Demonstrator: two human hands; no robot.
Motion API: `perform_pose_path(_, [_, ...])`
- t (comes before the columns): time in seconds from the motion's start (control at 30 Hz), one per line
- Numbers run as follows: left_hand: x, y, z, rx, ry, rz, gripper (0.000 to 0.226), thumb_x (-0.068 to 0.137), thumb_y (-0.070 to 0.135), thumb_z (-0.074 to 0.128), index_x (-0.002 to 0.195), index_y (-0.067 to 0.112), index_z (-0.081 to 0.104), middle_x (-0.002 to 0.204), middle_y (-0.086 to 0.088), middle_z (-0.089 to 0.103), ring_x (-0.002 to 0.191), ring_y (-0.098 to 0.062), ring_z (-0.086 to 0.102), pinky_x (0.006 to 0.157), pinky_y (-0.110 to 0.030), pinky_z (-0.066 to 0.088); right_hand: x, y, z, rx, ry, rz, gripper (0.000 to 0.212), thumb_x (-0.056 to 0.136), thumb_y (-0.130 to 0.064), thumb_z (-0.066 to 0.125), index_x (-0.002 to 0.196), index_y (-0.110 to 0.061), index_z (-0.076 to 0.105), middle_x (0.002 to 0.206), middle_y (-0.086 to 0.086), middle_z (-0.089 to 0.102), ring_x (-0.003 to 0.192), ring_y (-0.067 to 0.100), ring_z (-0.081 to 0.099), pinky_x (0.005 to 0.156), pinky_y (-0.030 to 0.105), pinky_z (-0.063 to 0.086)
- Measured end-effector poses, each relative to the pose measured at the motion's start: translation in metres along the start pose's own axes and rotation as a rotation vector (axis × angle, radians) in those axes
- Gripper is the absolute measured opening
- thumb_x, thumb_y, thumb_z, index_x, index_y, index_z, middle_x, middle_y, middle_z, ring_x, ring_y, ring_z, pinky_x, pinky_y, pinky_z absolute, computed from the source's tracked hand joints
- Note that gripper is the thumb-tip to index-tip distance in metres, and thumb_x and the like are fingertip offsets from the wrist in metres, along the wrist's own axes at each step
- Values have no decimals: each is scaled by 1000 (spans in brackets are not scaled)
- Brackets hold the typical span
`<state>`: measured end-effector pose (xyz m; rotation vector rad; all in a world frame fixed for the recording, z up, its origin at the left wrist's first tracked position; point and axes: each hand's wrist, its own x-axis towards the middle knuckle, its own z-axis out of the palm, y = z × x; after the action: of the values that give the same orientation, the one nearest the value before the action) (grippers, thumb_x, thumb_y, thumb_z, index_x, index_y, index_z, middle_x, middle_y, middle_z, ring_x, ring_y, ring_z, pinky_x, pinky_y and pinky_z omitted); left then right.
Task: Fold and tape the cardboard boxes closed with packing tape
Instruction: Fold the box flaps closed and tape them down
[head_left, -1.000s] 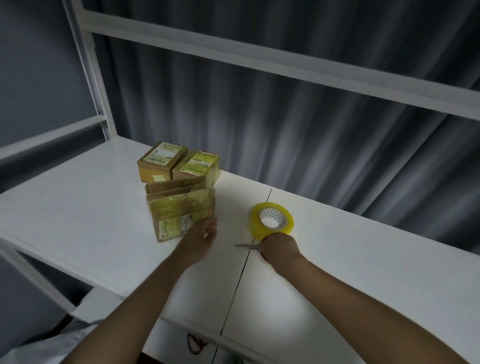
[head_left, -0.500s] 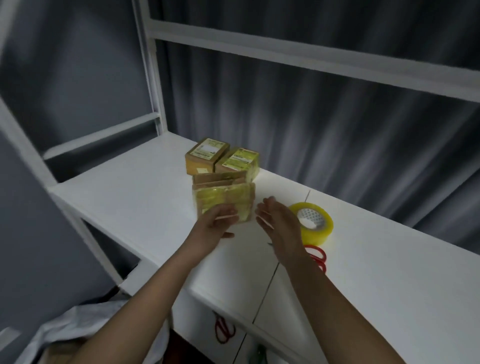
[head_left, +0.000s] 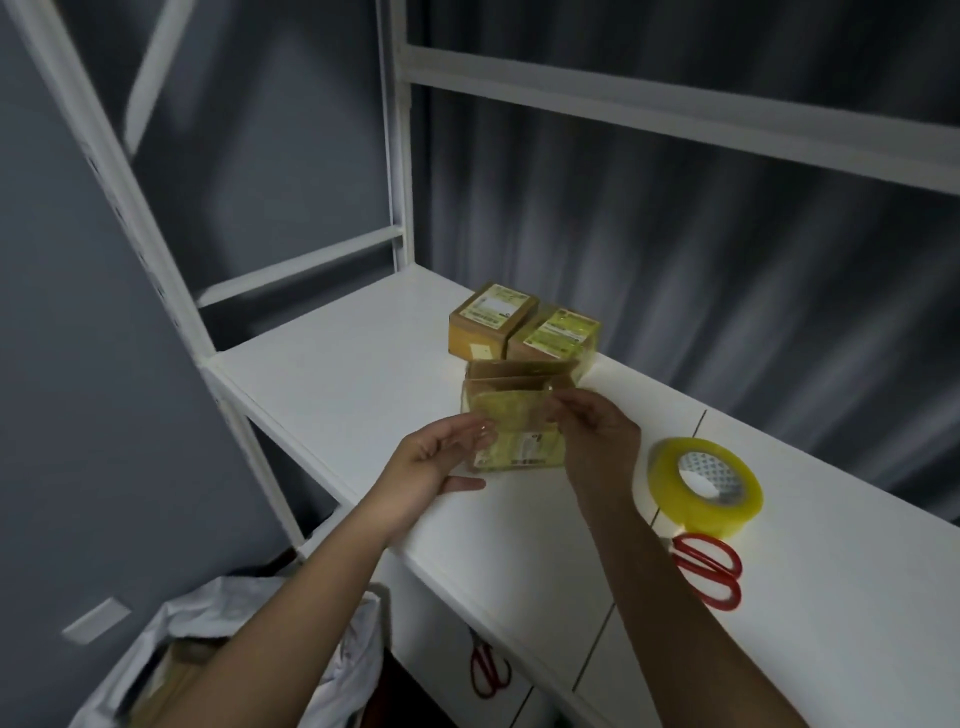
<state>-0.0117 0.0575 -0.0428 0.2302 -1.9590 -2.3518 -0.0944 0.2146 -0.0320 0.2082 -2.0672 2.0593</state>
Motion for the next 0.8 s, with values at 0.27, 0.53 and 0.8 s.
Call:
perform_pose_path(0.27, [21,21,3,14,158,44,41,95,-7,39,115,16,67,107,6,69,91,-9,69,56,-22,54,16,-12,16,-48,16,-66,14,82,0,69,84,-13,72,75,-11,67,67,-9,62,64,3,43])
perform_pose_path(0.53, [43,28,0,52,175,101,46,94,-3,43,117,31,63,103,14,71,79,-9,68,55,-18,51,29,-14,18,-93,14,-104,20,83,-3,68,86,-22,74,83,-11,71,79,0,65,73,7,45])
perform_pose_path(0.8, [63,13,-34,386,205,168,39,92,-2,48,122,23,56,120,0,59,99,-19,59,89,-34,50,63,-31,-13,-280,-26,-376,19,81,5,65,82,-13,72,81,-9,69,76,6,65,74,19,51])
